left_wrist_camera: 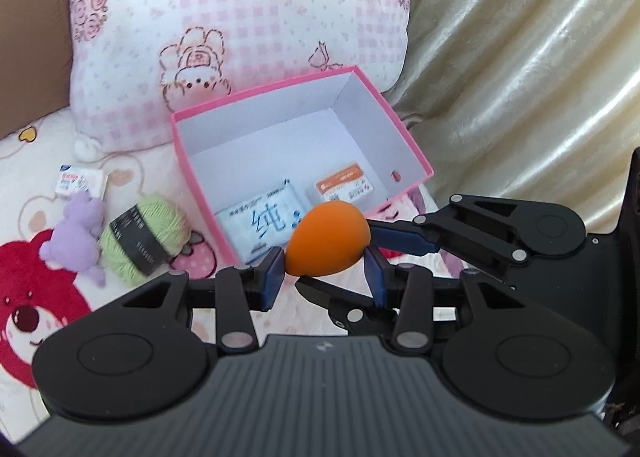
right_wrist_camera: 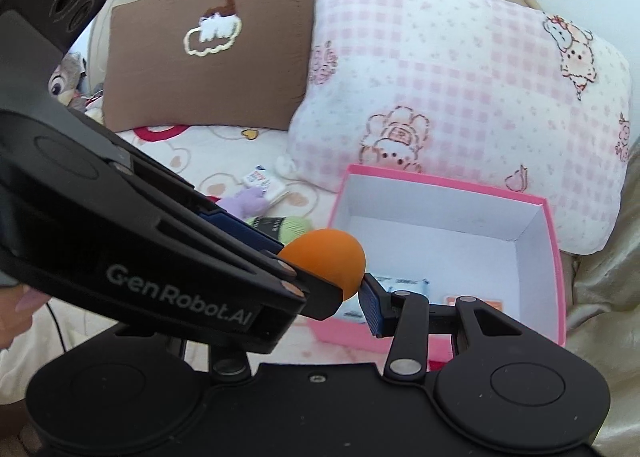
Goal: Organize objects
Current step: 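Carry the orange sponge with the left gripper over the pink box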
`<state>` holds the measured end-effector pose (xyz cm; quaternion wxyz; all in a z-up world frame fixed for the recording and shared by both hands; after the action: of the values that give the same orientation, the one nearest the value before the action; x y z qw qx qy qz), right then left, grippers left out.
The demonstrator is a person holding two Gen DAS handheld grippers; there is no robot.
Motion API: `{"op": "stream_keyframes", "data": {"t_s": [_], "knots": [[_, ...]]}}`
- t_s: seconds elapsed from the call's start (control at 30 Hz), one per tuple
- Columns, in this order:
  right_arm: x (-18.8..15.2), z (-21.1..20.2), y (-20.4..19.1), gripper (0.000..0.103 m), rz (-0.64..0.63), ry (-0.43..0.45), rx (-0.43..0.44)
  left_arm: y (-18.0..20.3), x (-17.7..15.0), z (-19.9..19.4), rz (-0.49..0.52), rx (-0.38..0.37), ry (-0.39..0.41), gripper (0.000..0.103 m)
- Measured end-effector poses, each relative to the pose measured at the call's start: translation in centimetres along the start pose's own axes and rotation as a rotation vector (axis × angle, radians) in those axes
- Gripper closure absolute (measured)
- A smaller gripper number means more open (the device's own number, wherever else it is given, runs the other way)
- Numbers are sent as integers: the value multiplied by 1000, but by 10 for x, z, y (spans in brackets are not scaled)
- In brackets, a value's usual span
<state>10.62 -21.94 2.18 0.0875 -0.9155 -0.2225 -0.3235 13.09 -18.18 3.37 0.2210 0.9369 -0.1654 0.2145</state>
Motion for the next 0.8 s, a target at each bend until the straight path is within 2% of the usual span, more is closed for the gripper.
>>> {"op": "stream_keyframes", "data": {"t_s": [0.33, 0.6, 0.8], "knots": [[9, 33, 56, 54, 79, -5, 24, -1, 39, 50, -10, 18, -15, 62], [-7, 74, 82, 54, 136, -69, 35, -11, 46, 99, -46, 17, -77, 62], [-17, 100, 94, 54, 107, -112, 20, -17, 46, 132, -94, 12, -98, 62]]}}
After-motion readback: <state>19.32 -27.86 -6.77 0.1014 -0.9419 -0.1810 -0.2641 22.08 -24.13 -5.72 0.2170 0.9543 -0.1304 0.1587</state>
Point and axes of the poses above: each gripper's, at about its wrist camera, not at the fingertips, and z roughly the way its jaws point, y to its right, x to its top, the point moved 6 cm from there along z, roughly the way its jaws point, and after that the axes turned 2 degrees about -y, right-handed, at the moved point
